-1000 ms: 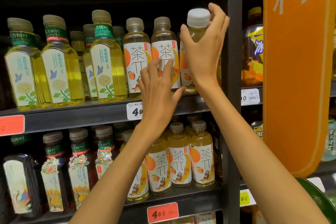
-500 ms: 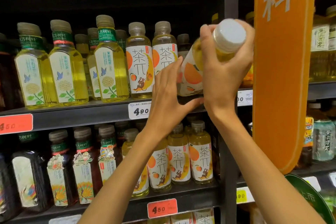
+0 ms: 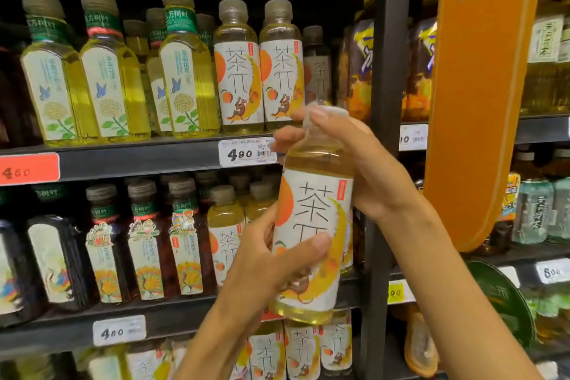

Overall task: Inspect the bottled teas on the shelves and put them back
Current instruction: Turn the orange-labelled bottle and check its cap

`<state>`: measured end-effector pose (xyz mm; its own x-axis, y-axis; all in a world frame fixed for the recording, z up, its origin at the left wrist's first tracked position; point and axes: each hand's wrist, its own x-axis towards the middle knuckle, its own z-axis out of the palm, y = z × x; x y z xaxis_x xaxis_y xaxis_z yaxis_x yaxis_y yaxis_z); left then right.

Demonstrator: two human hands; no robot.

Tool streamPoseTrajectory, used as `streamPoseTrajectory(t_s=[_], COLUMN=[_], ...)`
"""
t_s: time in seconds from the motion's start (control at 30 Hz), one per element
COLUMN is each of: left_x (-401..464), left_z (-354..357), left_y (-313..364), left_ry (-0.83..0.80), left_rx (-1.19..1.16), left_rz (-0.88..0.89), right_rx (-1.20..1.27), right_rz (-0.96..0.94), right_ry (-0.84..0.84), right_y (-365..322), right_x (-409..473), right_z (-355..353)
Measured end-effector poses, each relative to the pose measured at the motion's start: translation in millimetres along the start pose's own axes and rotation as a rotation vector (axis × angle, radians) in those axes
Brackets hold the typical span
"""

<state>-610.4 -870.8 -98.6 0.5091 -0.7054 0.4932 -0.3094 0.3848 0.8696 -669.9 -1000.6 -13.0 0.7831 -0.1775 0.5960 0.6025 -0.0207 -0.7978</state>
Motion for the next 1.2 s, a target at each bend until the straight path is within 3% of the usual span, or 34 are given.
streamPoseTrajectory(t_s=[0.13, 0.33, 0.5, 0.53, 0.63, 0.7, 0.77, 0.9, 1.03, 1.2], left_x=[-24.2, -31.9, -39.3, -46.7, -47.0, -52.4, -44.7, -49.3, -50.6, -49.9], left_z=[-4.1, -11.8, -5.0, -10.8, -18.4, -5.8, -0.9, -10.1, -1.7, 3.5], left_y=[-21.7, -23.4, -10.5, -18.2, -2.9, -12.5, -19.9, -36.9, -41.2, -35.0], left_ry=[0.119, 0.043, 0.017, -0.044, 0.052, -0.077, -0.03, -0.022, 0.016, -0.231], left_rx=[-0.175, -0.23, -0.466, -0.574, -0.592, -0.52, -0.52, -0.528, -0.711, -1.242], left_rz=[-0.2, -0.269, -0.406, -0.285, -0.179, -0.271, -0.563, -0.506, -0.546, -0.719], right_rx=[0.009, -0.063, 0.347, 0.419, 0.505, 0.449, 0.305, 0.075, 0.085, 0.421], right_rz=[0.072, 0.179, 0.421, 0.461, 0.49, 0.462, 0.419, 0.374, 0.473, 0.53], right_ry=[-0.02, 0.181, 0.106, 0.084, 0.083, 0.124, 0.174, 0.21, 0.219, 0.202], right_y=[25.5, 43.4, 52.2, 55.0, 62.9, 63.0, 62.3, 69.1, 72.8, 81.3], right_x=[-5.1, -7.7, -10.2, -12.1, -15.3, -15.8, -15.5, -19.0, -20.8, -28.7], right_z=[7.7, 13.0, 13.8, 14.6, 13.7, 11.0, 5.7, -2.3, -4.9, -9.0])
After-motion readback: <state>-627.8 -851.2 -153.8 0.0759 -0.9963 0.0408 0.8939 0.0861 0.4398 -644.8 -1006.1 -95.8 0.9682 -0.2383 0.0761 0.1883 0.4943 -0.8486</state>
